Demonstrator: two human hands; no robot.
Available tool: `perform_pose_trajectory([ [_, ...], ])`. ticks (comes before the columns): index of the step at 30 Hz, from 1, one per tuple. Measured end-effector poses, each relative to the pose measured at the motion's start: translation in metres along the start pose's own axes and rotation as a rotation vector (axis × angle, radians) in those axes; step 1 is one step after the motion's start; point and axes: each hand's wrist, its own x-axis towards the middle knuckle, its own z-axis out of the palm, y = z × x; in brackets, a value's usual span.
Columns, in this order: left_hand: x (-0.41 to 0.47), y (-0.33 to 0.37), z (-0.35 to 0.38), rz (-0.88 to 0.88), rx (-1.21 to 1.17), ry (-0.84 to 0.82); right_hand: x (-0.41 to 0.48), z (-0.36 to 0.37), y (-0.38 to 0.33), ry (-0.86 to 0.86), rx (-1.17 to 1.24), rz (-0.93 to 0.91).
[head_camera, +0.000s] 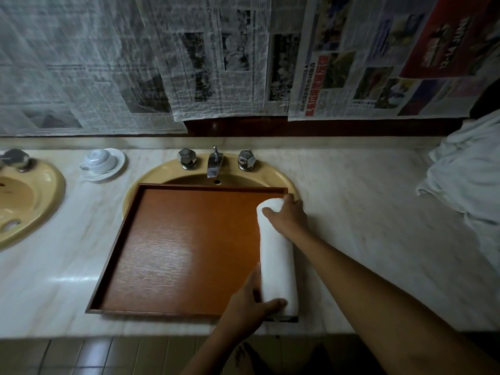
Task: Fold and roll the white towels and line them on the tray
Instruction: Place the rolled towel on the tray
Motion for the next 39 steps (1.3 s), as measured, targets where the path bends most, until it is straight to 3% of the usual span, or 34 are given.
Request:
perform_pose_trajectory([
  [8, 0.003, 0.005, -0.009, -0.03, 0.048, 0.007, -0.009, -0.007, 0.022, 0.003, 0.087, -0.024],
  [13, 0.022, 0.022, -0.023, -0.025, 0.167, 0.131, -0.035, -0.015, 0.046, -0.019, 0.162, 0.004],
  [21, 0.118, 0.067, -0.048, 0.021, 0.099, 0.184, -0.109, 0.003, 0.068, -0.198, 0.329, -0.009],
  [26, 0.173, 0.083, -0.048, -0.016, 0.16, 0.182, -0.131, 0.026, 0.068, -0.176, 0.243, -0.108],
  [32, 0.186, 0.086, -0.046, -0.06, -0.041, 0.246, -0.128, 0.016, 0.065, -0.161, 0.191, -0.029],
  [39, 0.18, 0.086, -0.047, 0.001, 0.056, 0.206, -0.126, 0.027, 0.064, -0.185, 0.075, -0.028],
])
